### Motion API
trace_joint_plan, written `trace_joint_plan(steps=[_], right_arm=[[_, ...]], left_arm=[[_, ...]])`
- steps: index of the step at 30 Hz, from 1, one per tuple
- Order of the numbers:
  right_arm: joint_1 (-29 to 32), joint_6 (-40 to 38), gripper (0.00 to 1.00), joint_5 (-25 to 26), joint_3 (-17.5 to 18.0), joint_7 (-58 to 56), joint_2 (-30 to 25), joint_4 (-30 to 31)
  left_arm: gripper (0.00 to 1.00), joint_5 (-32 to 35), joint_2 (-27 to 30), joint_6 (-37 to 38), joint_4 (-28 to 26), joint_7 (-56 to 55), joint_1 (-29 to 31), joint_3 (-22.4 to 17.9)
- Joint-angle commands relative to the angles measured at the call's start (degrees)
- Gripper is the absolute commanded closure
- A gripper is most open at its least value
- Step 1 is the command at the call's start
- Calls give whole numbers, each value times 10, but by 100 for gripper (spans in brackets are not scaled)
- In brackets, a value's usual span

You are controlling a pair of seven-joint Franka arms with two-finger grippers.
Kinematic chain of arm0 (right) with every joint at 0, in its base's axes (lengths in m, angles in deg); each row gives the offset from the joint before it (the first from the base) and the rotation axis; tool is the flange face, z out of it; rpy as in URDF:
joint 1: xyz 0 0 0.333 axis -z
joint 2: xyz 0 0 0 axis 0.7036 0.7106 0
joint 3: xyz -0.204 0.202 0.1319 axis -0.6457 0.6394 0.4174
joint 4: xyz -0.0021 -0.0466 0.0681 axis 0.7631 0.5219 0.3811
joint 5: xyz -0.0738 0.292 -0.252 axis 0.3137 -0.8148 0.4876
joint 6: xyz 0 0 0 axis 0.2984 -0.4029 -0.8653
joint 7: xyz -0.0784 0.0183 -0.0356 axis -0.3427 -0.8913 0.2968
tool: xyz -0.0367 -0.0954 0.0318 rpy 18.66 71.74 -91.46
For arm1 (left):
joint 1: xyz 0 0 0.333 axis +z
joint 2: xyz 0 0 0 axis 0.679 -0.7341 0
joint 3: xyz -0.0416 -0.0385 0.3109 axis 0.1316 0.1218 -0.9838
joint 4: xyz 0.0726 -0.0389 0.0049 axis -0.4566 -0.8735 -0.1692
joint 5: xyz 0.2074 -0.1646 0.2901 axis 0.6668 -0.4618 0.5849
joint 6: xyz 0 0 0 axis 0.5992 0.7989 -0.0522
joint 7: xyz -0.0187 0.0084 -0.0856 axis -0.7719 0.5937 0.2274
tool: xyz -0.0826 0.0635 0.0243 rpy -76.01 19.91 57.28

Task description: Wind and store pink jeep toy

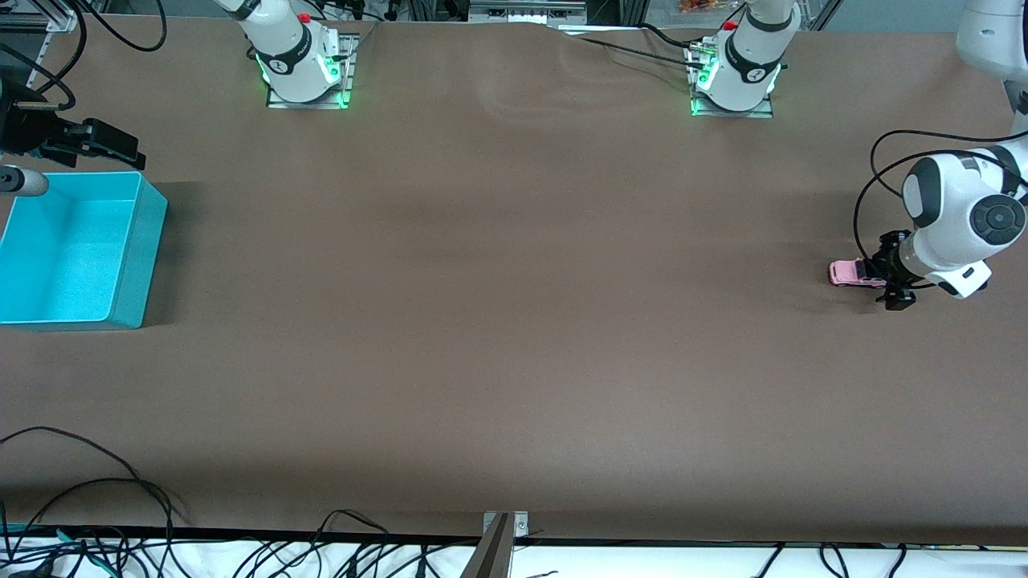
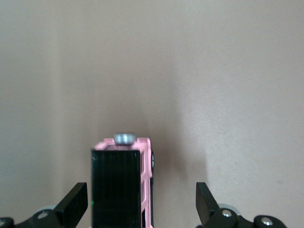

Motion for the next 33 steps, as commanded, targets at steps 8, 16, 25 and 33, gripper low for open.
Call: trace_joint_plan(steps=[8,16,25,33], right_arm=[[3,6,0,-1,-1,7,11,-15],[3,6,0,0,-1,7,12,-15],[3,4,0,-1,-1,8,12,-16],[5,6,0,-1,-2,8,17,-16]], left_arm=[[0,7,120,128,-5,2,-62,-3],[0,6,153,143,-3,53,-124,-5],[0,-85,160,159,33,195,-153,-7],[0,-102,165,290,154,348,-162,-5]])
